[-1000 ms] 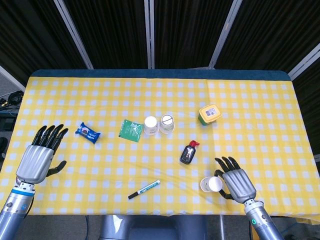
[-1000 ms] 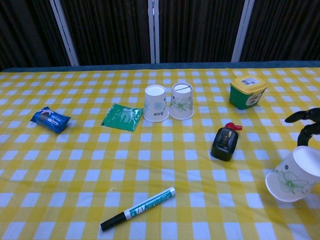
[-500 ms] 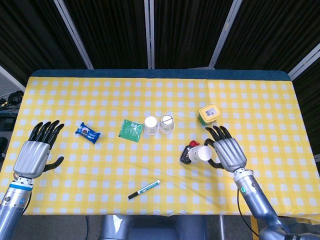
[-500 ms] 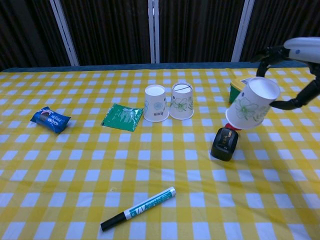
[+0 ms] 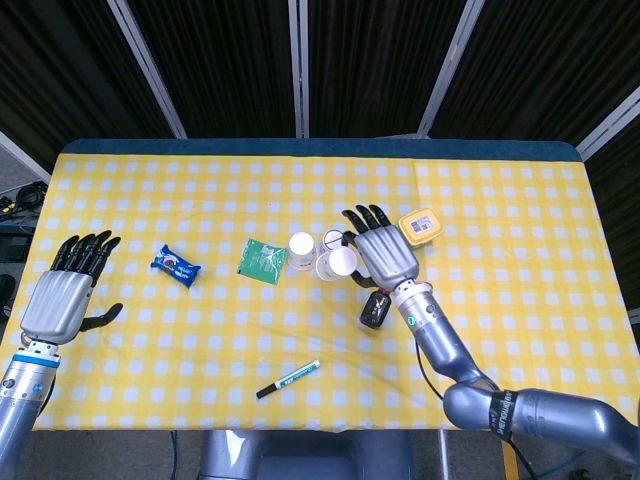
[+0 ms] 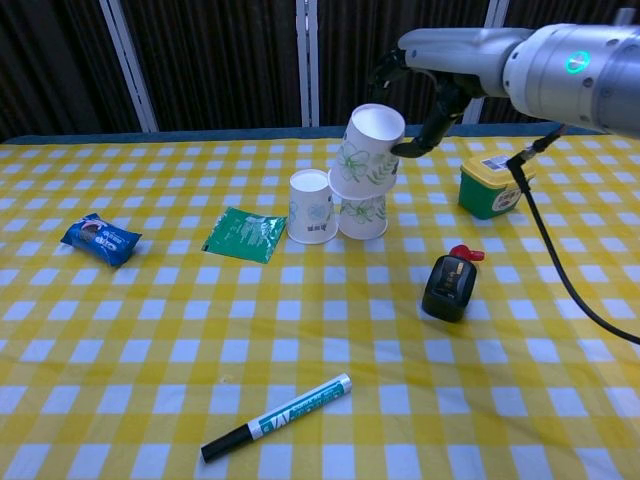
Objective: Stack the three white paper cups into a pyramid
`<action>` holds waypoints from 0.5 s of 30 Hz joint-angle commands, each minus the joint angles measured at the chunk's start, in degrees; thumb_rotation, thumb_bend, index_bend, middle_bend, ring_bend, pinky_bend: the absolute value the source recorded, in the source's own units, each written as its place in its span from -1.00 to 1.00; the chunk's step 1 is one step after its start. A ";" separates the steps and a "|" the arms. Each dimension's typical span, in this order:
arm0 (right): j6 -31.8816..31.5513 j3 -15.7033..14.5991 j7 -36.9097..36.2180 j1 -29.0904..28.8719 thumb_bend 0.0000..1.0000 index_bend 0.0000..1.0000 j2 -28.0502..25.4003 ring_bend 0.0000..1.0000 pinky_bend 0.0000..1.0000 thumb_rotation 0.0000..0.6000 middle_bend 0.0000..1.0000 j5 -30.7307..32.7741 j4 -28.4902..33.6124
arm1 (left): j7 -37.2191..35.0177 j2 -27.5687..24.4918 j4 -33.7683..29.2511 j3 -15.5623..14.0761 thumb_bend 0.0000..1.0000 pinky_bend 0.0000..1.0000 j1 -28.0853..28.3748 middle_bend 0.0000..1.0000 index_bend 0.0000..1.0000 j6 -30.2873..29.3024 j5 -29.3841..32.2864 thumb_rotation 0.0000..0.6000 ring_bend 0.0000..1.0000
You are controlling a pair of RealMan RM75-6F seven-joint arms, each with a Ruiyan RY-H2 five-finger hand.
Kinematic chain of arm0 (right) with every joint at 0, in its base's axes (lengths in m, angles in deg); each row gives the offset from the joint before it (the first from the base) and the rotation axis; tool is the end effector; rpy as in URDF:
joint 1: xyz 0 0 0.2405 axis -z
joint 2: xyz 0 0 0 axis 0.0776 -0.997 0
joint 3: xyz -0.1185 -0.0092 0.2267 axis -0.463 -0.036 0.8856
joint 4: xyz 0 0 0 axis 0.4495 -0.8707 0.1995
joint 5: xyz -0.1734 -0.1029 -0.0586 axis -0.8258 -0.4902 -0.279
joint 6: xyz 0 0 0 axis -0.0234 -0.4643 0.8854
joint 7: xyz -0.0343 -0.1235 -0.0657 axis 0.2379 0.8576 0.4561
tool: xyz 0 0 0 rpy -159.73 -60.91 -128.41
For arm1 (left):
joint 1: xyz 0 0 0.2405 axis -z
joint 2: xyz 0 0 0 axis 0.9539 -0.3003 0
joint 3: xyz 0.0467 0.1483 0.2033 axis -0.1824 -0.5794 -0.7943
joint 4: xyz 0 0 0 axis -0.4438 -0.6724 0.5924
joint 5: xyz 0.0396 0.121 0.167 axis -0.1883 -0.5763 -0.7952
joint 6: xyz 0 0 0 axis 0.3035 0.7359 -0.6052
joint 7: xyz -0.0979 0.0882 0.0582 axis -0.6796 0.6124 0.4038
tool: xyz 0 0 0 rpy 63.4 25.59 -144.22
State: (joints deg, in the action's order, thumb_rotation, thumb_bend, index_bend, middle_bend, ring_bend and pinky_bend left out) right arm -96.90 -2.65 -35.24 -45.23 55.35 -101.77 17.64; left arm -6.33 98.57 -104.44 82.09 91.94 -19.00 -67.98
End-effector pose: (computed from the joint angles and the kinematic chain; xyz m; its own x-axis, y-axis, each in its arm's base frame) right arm -0.0570 -0.3697 0.0328 0.4273 -0.1734 0.8873 -0.8593 -0.3830 0.3390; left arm -0.2388 0.2500 0.1447 0.4593 0.0533 0.8867 0.8826 -0.1404 -0.4488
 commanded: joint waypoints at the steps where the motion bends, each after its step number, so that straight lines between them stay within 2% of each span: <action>1: 0.86 1.54 1.45 -3.94 -0.53 -0.02 2.74 -1.00 -1.00 1.00 -0.81 3.42 -3.71 | -0.79 -0.15 0.20 0.35 -0.49 -1.00 -0.06 -1.00 -1.00 0.13 0.41 1.00 -1.00; 9: 1.78 2.43 0.84 -9.04 -0.53 -0.02 5.15 -1.00 -1.00 1.00 -0.81 7.17 -9.15 | -2.13 -0.44 0.88 0.85 -0.49 -1.00 0.14 -1.00 -1.00 1.20 1.02 1.00 -1.00; 15: 2.74 1.07 -1.07 -11.35 -0.53 -0.02 7.47 -1.00 -1.00 1.00 -0.81 8.03 -13.99 | -2.77 -0.88 0.87 1.16 -0.49 -1.00 -0.07 -1.00 -1.00 1.19 1.13 1.00 -1.00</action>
State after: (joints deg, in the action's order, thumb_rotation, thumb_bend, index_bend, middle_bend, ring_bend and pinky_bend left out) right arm -94.48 -1.05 -35.61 -55.90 62.06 -93.93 4.69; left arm -9.10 97.70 -103.57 83.25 91.87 -17.80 -66.84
